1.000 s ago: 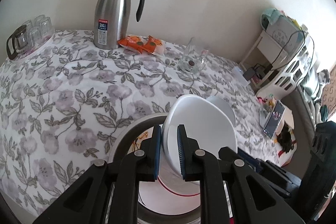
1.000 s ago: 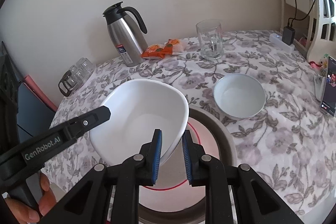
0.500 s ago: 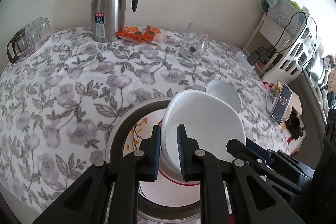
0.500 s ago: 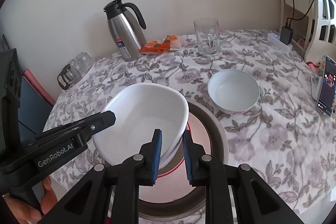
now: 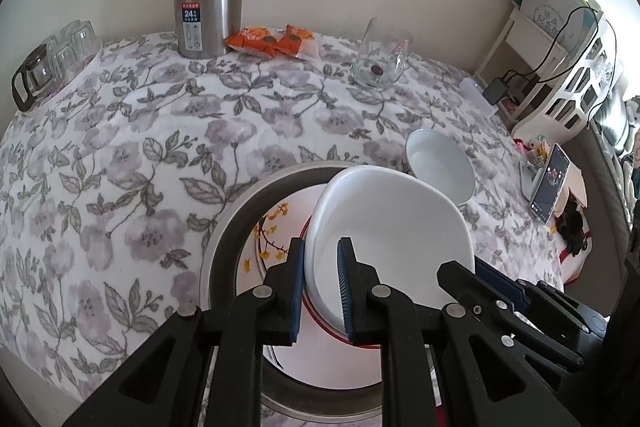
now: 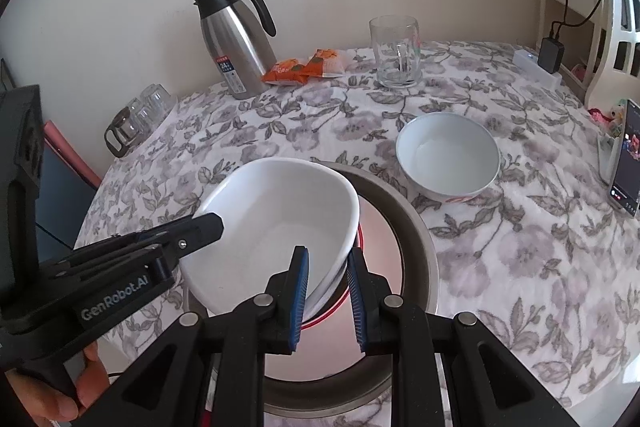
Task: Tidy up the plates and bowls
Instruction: 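Lower the square bowl into the red-rimmed bowl and open both tools, then move both tools up and over to the white round bowl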
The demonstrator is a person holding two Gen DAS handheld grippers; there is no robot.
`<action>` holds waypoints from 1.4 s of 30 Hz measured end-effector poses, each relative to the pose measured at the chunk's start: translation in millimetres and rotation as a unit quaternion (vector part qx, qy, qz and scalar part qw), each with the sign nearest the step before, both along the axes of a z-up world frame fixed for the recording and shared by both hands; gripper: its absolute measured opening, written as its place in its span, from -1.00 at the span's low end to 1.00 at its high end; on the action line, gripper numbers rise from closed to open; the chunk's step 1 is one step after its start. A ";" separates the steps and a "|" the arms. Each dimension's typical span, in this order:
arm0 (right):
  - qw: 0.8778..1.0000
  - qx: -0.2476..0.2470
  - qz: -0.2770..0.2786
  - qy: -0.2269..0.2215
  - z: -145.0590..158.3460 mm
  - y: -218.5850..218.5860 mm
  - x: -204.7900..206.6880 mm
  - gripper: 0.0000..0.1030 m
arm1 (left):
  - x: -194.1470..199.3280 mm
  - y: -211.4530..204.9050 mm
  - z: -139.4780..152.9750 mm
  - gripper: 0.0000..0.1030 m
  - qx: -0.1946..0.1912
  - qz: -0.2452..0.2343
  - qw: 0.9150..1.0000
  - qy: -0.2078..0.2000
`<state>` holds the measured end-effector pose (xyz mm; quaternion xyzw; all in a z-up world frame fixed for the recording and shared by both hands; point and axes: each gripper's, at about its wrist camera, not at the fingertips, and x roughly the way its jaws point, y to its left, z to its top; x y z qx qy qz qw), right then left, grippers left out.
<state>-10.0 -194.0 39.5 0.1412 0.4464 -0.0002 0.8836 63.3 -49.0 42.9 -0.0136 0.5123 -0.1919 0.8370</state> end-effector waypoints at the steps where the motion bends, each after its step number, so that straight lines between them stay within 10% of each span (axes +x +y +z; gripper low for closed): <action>1: 1.000 0.000 0.000 -0.001 0.1 0.3 0.1 -0.58 | 0.0 -0.4 -0.6 -0.70 0.002 0.000 1.000 0.001; 24: 1.000 0.013 -0.004 -0.003 -0.5 -4.5 -1.2 -0.53 | 4.8 15.6 5.9 -0.61 -0.021 0.022 1.000 0.005; 30: 1.000 0.020 -0.015 -0.011 3.4 -12.5 -2.2 -0.49 | 4.7 23.8 15.4 -0.19 -0.015 0.047 0.999 -0.015; 42: 0.999 0.015 -0.037 -0.007 0.7 -20.2 -0.4 0.26 | 12.3 36.8 4.8 0.51 0.013 0.092 0.996 0.000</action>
